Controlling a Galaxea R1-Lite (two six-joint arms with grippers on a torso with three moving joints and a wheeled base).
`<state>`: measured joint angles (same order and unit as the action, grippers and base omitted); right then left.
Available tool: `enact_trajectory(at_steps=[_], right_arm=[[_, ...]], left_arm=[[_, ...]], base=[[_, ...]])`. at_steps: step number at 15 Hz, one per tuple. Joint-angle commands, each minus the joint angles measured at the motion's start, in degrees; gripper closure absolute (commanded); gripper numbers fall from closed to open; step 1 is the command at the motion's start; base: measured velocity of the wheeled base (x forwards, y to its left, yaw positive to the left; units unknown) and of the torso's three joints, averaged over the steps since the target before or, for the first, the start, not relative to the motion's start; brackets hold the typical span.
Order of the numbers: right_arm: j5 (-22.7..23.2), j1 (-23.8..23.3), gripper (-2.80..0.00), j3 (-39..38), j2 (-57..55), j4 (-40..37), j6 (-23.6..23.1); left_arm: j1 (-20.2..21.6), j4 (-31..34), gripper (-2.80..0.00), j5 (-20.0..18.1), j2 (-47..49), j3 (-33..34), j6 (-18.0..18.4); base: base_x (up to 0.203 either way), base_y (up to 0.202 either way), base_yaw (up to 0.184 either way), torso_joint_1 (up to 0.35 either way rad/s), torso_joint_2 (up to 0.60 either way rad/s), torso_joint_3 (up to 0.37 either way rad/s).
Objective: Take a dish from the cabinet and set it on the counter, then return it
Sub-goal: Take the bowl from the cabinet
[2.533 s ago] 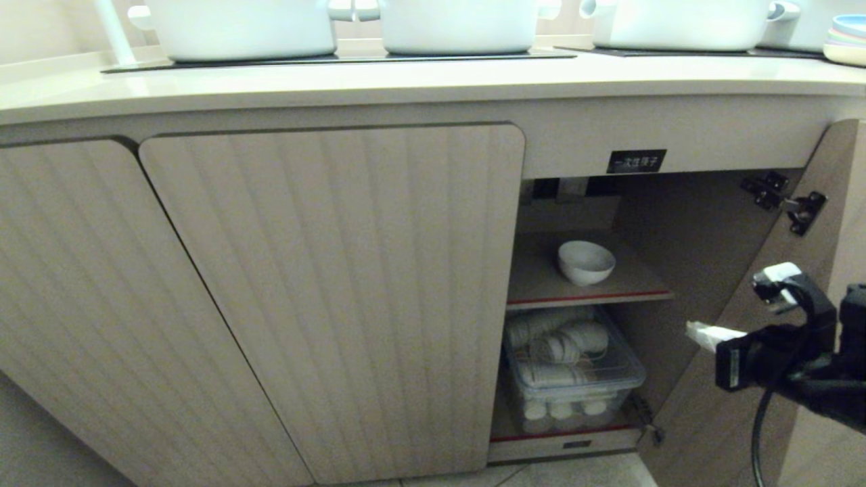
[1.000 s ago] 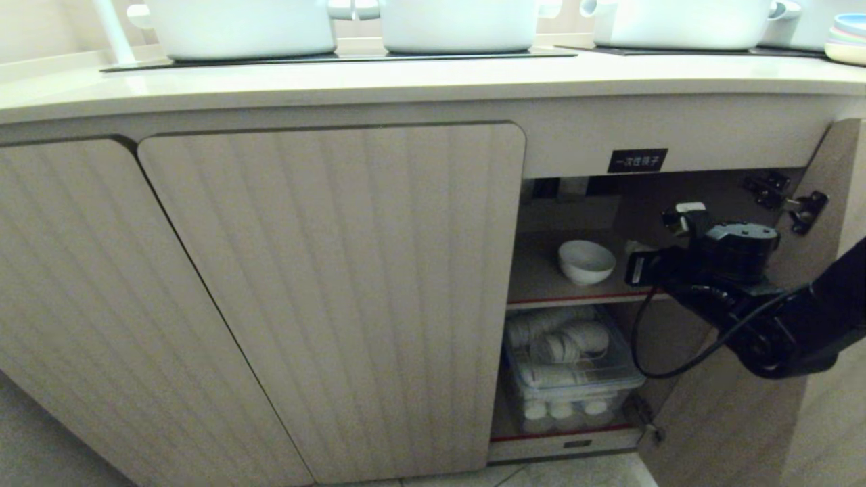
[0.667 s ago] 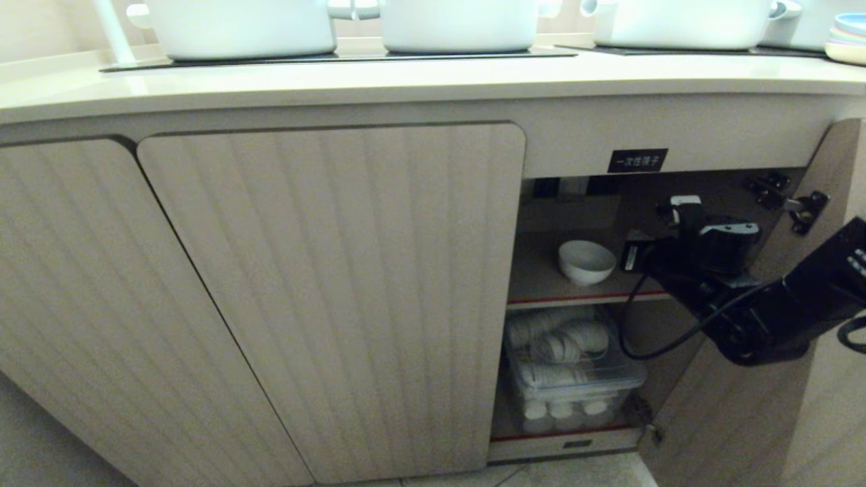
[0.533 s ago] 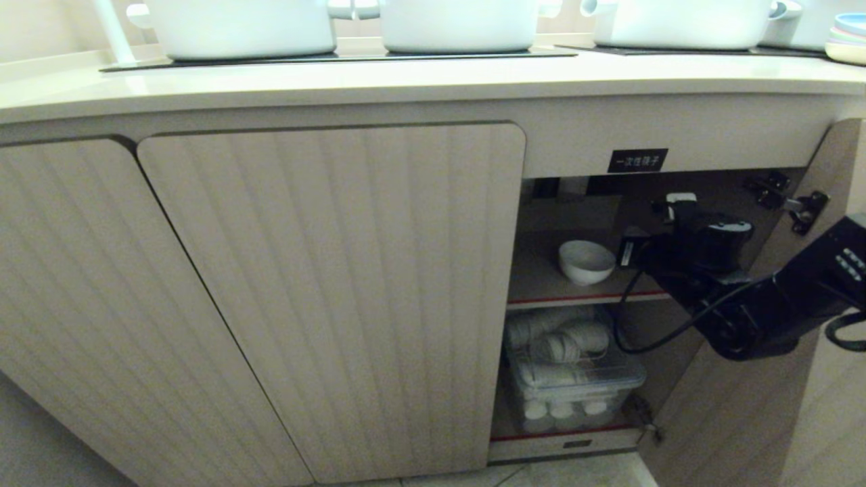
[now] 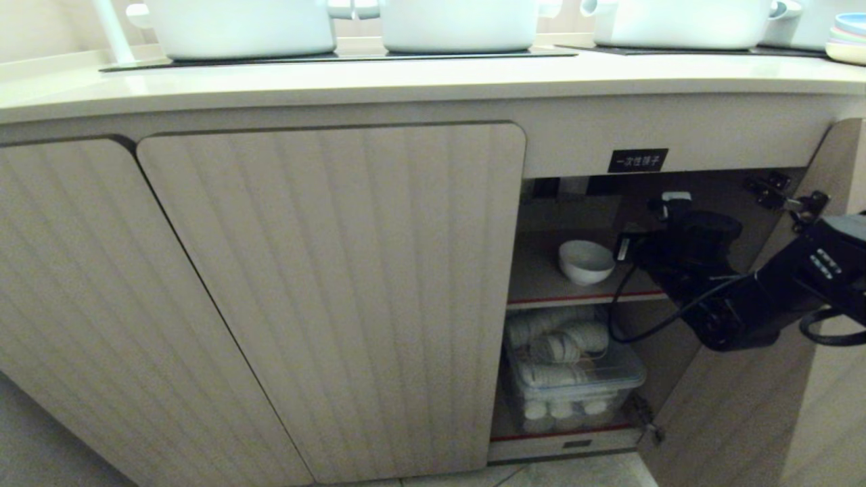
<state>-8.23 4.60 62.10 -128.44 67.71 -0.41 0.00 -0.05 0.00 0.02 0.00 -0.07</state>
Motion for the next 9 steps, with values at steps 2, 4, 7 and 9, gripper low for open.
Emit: enact_trajectory(at_steps=[2,4,7,9], right_arm=[[-0.03,-0.29,0.0,0.04,-0.4,0.42,-0.29],[0.05,-0.29,0.0,0.13,-0.41,0.41,-0.02],[0.05,-0.46,0.0,0.11,-0.41,0.41,-0.11],[0.05,-0.46,0.0,0.13,-0.32,0.41,-0.02]], left_arm=[[0.0,-0.04,0.0,0.0,-0.02,0.0,-0.01],[0.05,-0.04,0.0,0.07,-0.02,0.0,-0.01],[0.0,-0.04,0.0,0.0,-0.02,0.0,-0.01],[0.0,-0.04,0.0,0.09,-0.02,0.0,-0.01]], base=[[0.0,0.0,0.0,0.0,0.0,0.0],[0.0,0.0,0.0,0.0,0.0,0.0],[0.0,0.0,0.0,0.0,0.0,0.0],[0.0,0.0,0.0,0.0,0.0,0.0]])
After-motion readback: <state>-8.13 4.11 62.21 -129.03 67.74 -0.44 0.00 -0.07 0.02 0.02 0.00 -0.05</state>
